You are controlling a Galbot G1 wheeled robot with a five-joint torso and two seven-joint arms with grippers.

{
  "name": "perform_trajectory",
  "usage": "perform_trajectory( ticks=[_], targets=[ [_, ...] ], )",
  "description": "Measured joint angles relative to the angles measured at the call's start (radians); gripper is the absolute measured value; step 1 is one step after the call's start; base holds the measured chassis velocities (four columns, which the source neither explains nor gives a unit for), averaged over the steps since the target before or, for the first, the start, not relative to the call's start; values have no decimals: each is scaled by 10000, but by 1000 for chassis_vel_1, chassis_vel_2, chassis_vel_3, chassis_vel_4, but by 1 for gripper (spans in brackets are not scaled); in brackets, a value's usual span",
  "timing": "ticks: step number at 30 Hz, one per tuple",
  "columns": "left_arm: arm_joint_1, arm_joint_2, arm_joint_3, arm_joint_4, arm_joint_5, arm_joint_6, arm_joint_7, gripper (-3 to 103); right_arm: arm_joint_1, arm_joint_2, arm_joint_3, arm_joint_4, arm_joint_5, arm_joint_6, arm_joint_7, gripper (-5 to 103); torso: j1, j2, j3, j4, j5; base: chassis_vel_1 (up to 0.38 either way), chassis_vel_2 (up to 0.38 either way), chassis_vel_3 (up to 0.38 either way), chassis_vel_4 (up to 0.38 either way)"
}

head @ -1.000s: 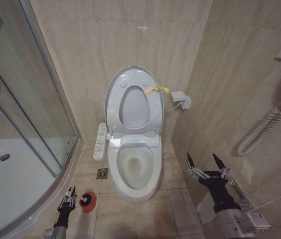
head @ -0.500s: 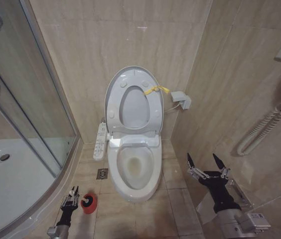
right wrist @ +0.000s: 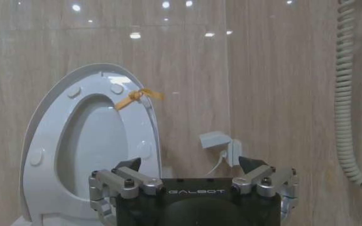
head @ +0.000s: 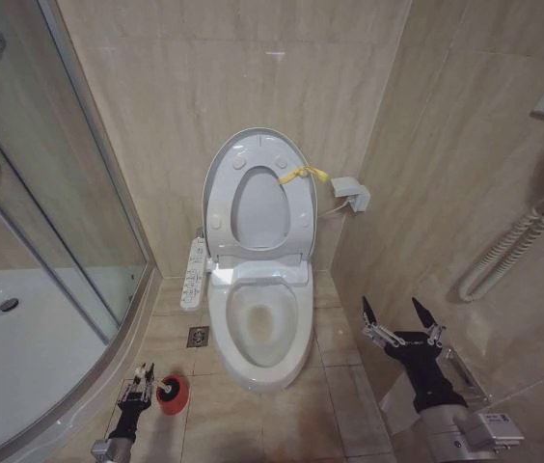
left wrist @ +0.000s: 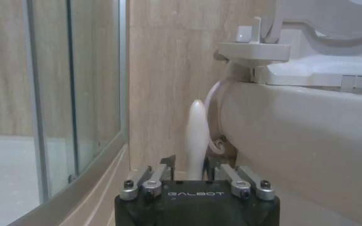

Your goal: Open the toilet lid, clean the toilet bowl with a toilet brush, close the toilet lid, and flush.

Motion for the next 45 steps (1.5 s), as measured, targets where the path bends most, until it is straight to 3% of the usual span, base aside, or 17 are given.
perform_trajectory(
  ticks=[9, 10, 16, 17, 18, 19, 22, 23, 25, 27, 28, 32, 33, 35, 36, 38, 45],
  targets=[
    [325, 38, -285, -625, 375, -6, -105, 36, 1, 0, 0, 0, 0, 0, 0, 100, 0, 0, 0, 1, 2, 0, 0, 0, 0],
    [463, 33, -351, -804, 398, -6, -114, 68, 1, 0, 0, 0, 0, 0, 0, 100, 0, 0, 0, 1, 2, 0, 0, 0, 0],
    [1659, -74, -866, -2712, 591, 2, -459, 68, 1, 0, 0, 0, 0, 0, 0, 100, 0, 0, 0, 6, 2, 0, 0, 0, 0],
    [2098, -127, -1056, -3701, 756, 68, -703, 94, 1, 0, 0, 1, 0, 0, -1, 100, 0, 0, -1, 5, 2, 0, 0, 0, 0],
    [2526, -166, -1226, -4694, 952, 369, -1037, 94, 1, 0, 0, 0, 0, 0, 1, 100, 0, 0, -2, 0, 4, 0, 0, 0, 0],
    [2526, -166, -1226, -4694, 952, 369, -1037, 94, 1, 0, 0, 0, 0, 0, 1, 100, 0, 0, -2, 0, 4, 0, 0, 0, 0],
    [3694, -198, -1438, -7721, 1268, 1639, -2288, 94, 1, -1, 0, 1, 0, 0, 0, 100, -1, 1, -2, 3, 6, 0, 0, 0, 0],
    [3694, -198, -1438, -7721, 1268, 1639, -2288, 94, 1, -1, 0, 1, 0, 0, 0, 100, -1, 1, -2, 3, 6, 0, 0, 0, 0],
    [4127, -191, -1475, -8813, 1307, 2290, -2696, 100, 1, 0, 0, 0, 0, 0, 0, 100, -1, 1, -3, 0, 9, 0, 0, 0, 0],
    [4935, -161, -1355, -11104, 1200, 3919, -3407, 100, 1, 0, 0, 0, 0, 0, 0, 100, -2, 1, -3, 2, 9, 0, 0, 0, 0],
    [4935, -161, -1355, -11104, 1200, 3919, -3407, 100, 1, 0, 0, 0, 0, 0, 0, 100, -2, 1, -3, 2, 9, 0, 0, 0, 0],
    [5686, -214, -904, -13239, 960, 6061, -3976, 100, 2, 0, 0, 0, 0, 0, 0, 100, -2, 1, -2, 1, 6, 0, 0, 0, 0],
    [5686, -214, -904, -13239, 960, 6061, -3976, 100, 2, 0, 0, 0, 0, 0, 0, 100, -2, 1, -2, 1, 6, 0, 0, 0, 0],
    [6051, -274, -729, -14115, 1299, 6818, -3950, 100, 1, 0, 0, 1, 0, 1, 0, 100, -2, 1, -2, 3, 3, 0, 0, 0, 0],
    [6051, -274, -729, -14115, 1299, 6818, -3950, 100, 1, 0, 0, 1, 0, 1, 0, 100, -2, 1, -2, 3, 3, 0, 0, 0, 0],
    [6386, -403, -504, -14967, 1838, 7384, -3972, 100, 1, 0, 0, 0, 0, 0, 0, 100, -2, 1, -2, 3, 6, 0, 0, 0, 0],
    [6998, -683, 1, -15820, 2672, 7389, -4373, 100, 1, 0, 0, 0, 0, 0, 0, 100, -1, 1, -1, 3, 6, 0, 0, 0, 0]
  ],
)
